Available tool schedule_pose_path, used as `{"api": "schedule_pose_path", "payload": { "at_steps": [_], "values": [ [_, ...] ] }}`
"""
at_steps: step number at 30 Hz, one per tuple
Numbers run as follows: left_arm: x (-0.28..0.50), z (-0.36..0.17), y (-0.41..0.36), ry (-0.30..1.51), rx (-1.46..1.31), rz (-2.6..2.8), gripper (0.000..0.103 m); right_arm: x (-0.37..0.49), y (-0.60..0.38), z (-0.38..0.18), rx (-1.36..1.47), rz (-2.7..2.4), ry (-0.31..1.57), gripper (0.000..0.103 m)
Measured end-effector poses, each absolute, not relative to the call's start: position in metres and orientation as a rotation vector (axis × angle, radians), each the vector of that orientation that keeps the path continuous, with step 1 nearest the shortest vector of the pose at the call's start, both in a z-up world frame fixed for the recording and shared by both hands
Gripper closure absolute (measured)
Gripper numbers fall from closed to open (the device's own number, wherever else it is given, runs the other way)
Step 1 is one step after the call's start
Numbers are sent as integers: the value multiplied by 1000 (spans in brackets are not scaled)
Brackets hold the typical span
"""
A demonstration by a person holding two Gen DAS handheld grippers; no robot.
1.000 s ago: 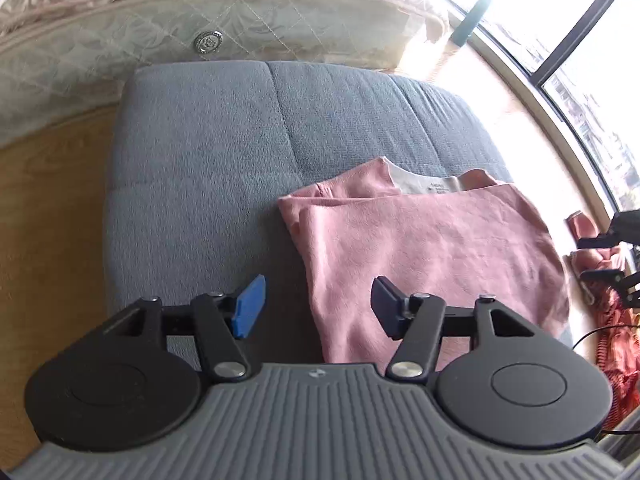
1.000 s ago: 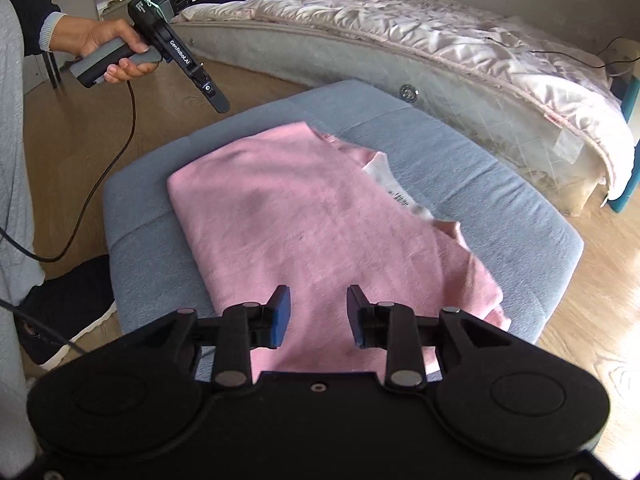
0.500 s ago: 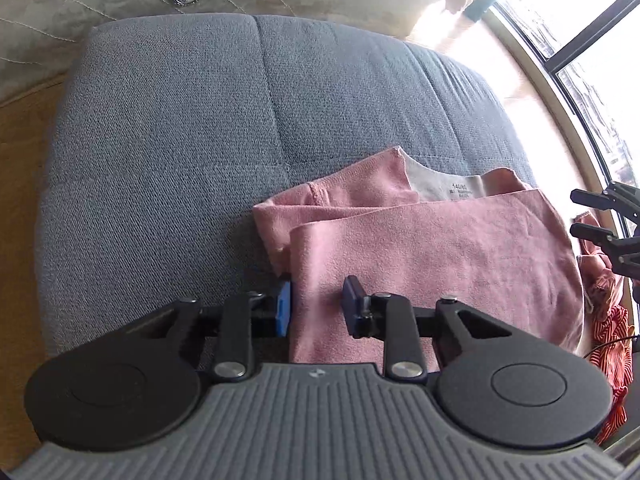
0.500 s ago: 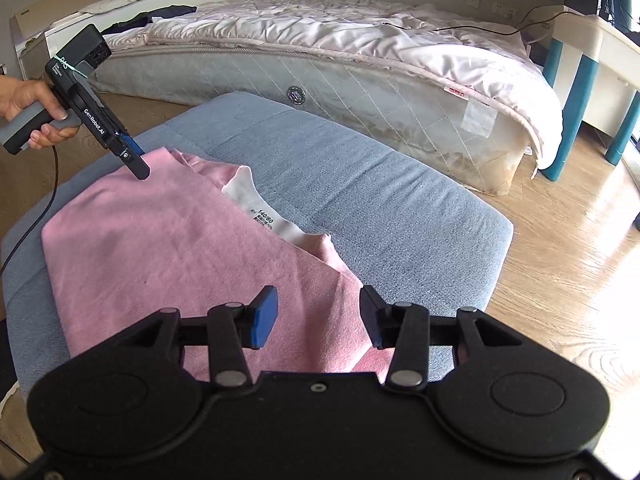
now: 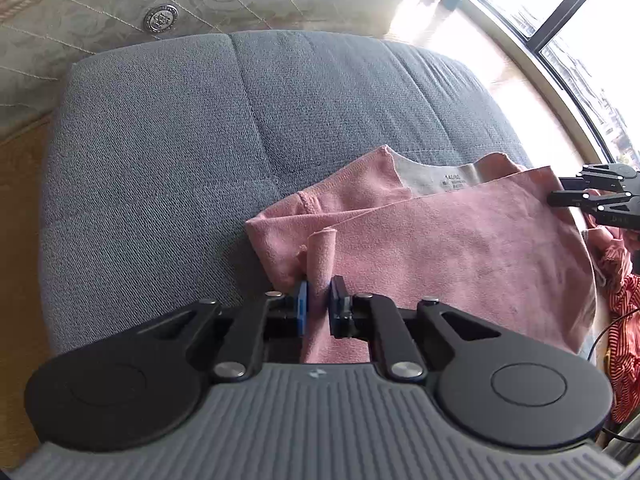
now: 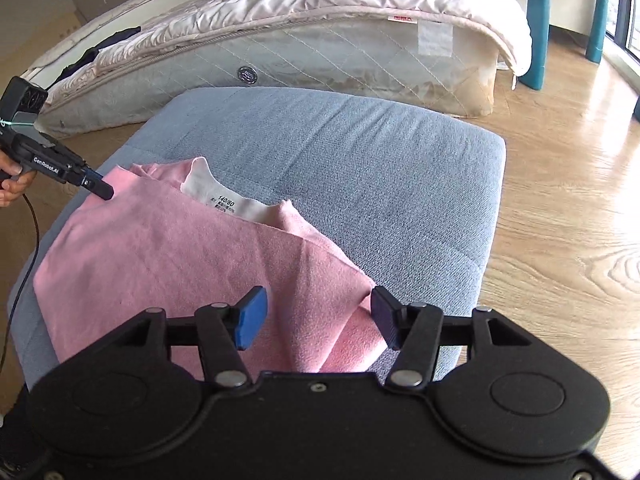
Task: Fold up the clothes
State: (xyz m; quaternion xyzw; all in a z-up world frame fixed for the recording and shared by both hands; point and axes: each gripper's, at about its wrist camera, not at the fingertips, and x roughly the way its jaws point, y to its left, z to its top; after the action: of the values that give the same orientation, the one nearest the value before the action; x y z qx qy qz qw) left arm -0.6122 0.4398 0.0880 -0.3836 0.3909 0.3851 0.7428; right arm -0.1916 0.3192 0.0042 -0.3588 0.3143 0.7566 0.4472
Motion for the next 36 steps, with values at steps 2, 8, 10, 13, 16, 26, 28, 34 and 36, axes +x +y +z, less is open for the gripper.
{"api": "schedule_pose_path", "payload": {
  "at_steps": [2,8,10,13,16,26,28,34,36],
  "values": [
    [-610,90,438,845,-820,838,65,-194,316,6,-904,1890,745,91],
    [-606,89,436,854,-773,869,74,-199,303,28,-861,1927,709,95],
    [-608,85,440,855,-805,867,92,-203,298,36,-860,1956,681,95],
    [-614,90,444,818,-849,871,96,-209,293,40,-878,1968,645,95],
    [-616,108,444,773,-803,864,96,-208,290,46,-845,1939,608,95],
    [-604,103,458,818,-709,864,95,-195,310,26,-891,1851,629,95],
    [-604,99,462,831,-720,868,94,-198,314,15,-963,1838,597,95],
    [-625,119,464,820,-618,973,94,-200,308,10,-1037,1810,520,84],
    [-636,129,463,790,-635,985,92,-198,302,14,-1041,1799,491,77]
  ]
}}
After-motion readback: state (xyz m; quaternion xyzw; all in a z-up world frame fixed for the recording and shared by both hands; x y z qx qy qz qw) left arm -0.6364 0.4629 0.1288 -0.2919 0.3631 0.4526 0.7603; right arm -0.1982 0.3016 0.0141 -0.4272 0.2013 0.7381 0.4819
